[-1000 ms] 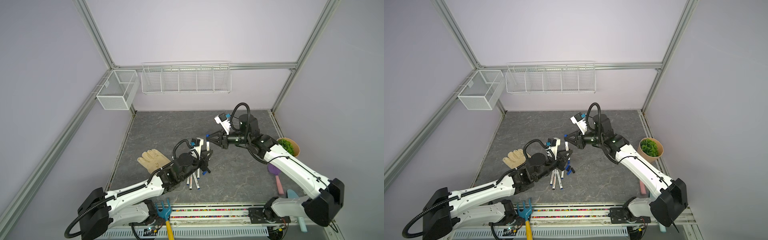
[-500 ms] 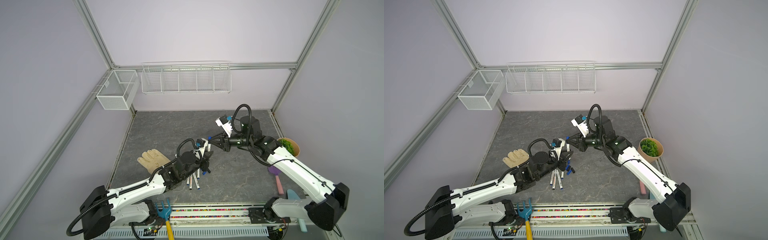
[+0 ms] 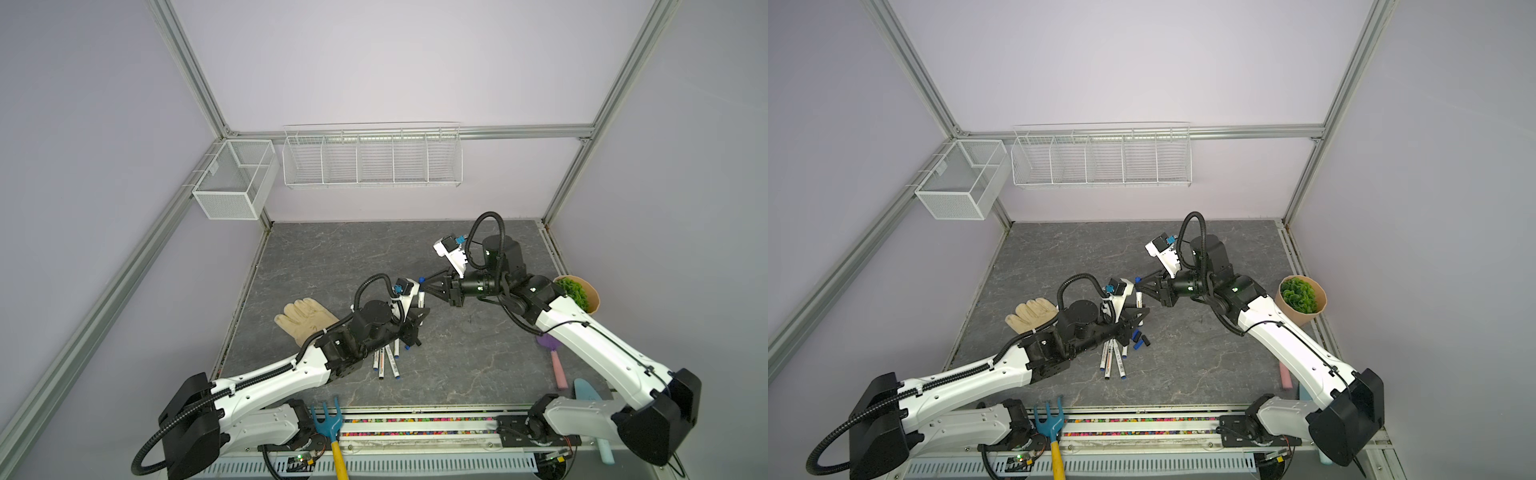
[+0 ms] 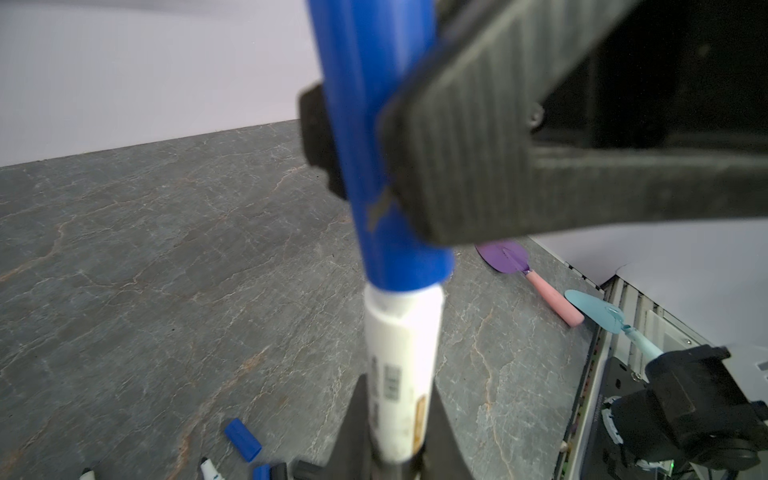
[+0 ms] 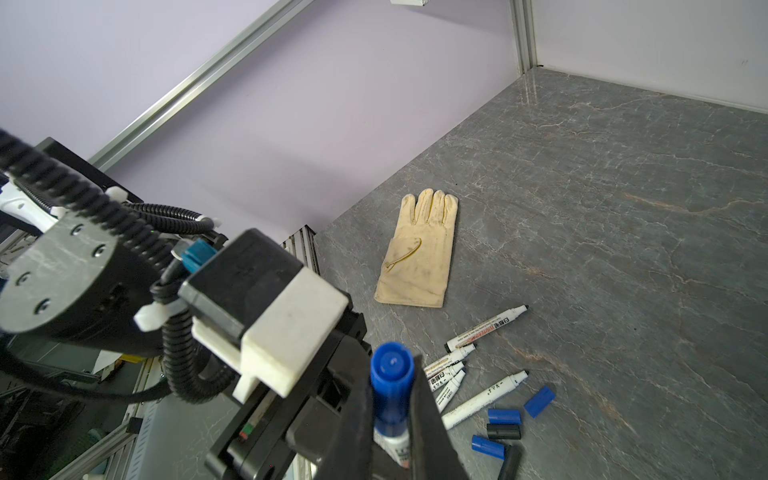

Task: Insert the pens into the pen caps
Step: 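Press the blue cap down onto the marker tip with the right gripper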

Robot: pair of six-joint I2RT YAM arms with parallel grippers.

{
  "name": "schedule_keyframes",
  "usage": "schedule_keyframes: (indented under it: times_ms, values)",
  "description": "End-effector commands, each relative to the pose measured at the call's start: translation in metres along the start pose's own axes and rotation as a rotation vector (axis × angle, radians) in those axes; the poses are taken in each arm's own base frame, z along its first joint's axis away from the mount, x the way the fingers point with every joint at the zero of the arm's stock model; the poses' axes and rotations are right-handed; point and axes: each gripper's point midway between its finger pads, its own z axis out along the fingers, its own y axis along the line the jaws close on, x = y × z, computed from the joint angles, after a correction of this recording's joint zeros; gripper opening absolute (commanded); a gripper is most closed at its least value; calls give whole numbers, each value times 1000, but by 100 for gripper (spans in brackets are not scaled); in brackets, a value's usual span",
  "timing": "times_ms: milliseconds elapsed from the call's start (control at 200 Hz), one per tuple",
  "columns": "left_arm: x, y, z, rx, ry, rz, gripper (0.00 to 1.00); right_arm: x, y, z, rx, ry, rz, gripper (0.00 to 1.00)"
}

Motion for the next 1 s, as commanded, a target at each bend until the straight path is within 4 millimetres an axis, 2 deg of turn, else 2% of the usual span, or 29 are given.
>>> schedule_keyframes:
  times_ms: [0, 95, 180, 330, 405, 545, 695, 860, 994]
  values:
    - [-105, -20, -25, 59, -331, -14, 0, 63, 11, 3, -64, 204, 161, 13]
    - [-94, -15, -19, 39, -295, -11, 0, 55, 12, -2, -45, 177, 137, 15]
    - [-83, -13, -14, 33, -268, -9, 0, 46, 12, -7, -18, 151, 113, 21]
    - [-67, -11, -7, 38, -218, -4, 0, 27, 8, -17, 56, 91, 64, 47]
    - [-58, -10, -4, 37, -193, -2, 0, 20, 5, -23, 94, 65, 39, 52]
    - [-42, -4, -3, 22, -163, -15, 0, 5, 4, -35, 142, 20, -8, 54]
    - [-23, -1, 0, 16, -121, -37, 0, -22, 11, -46, 166, -48, -62, 54]
    - [-10, -4, 2, 24, -99, -58, 0, -48, 11, -41, 156, -88, -76, 54]
    - [-7, -5, 1, 29, -105, -77, 0, -57, 4, -26, 127, -79, -47, 52]
